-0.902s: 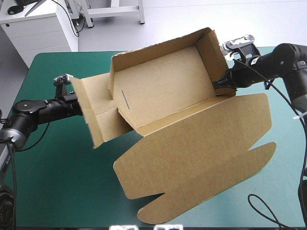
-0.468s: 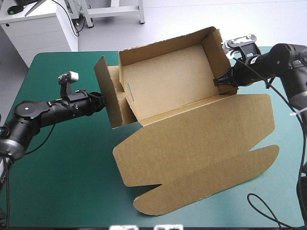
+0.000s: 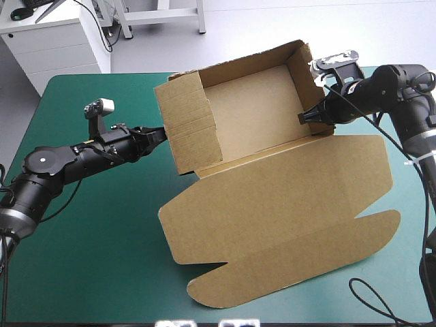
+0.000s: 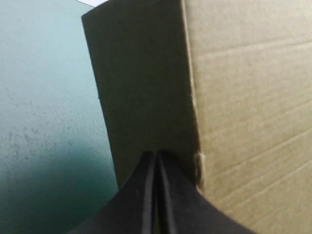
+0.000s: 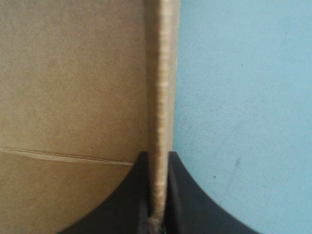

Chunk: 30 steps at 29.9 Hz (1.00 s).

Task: Fold the box

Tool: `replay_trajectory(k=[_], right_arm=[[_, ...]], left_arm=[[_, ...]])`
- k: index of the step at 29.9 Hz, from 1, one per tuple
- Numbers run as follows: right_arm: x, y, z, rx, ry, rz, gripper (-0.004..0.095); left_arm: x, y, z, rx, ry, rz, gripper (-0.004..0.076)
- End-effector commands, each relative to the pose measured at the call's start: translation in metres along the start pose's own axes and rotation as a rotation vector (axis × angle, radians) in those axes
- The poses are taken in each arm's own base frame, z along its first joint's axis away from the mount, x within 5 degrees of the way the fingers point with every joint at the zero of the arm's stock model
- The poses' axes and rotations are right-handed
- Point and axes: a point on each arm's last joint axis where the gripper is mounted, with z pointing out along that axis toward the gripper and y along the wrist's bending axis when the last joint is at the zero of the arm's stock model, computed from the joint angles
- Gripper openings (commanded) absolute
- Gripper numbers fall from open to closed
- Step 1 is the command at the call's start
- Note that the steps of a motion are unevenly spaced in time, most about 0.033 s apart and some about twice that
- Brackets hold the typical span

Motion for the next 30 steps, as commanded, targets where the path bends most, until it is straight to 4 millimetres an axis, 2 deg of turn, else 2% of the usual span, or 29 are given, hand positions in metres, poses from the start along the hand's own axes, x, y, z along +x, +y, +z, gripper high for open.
replay_trajectory(k=[1,11,13,20,22,30], right_arm=[[-0.011,0.010,-0.023,-0.003,-0.123,-0.003,-0.0011],[-0.013,0.023,-0.020,0.014,-0.127,-0.026,-0.0012],[-0.014,0.023,-0.018,0.015,-0.122,-0.026,-0.0012],[-0.013,0.022,-0.018,0.017,-0.115,-0.024,-0.0012],[-0.013,0.022,-0.018,0.017,-0.113,-0.024,-0.0012],[-0.012,0.022,-0.018,0.022,-0.099,-0.027,-0.0012]], left_arm=[[-0.008,-0.019,-0.008,0.062,-0.058,0.002,-0.0008],[-0.008,-0.019,-0.008,0.062,-0.059,0.021,0.0007],[-0.008,-0.020,-0.008,0.066,-0.053,0.022,0.0066],[-0.006,-0.023,-0.009,0.106,-0.035,-0.019,0.0426],[-0.006,-0.024,-0.009,0.117,-0.030,-0.039,0.0462],[-0.008,-0.031,-0.010,0.190,-0.042,-0.105,0.0461]])
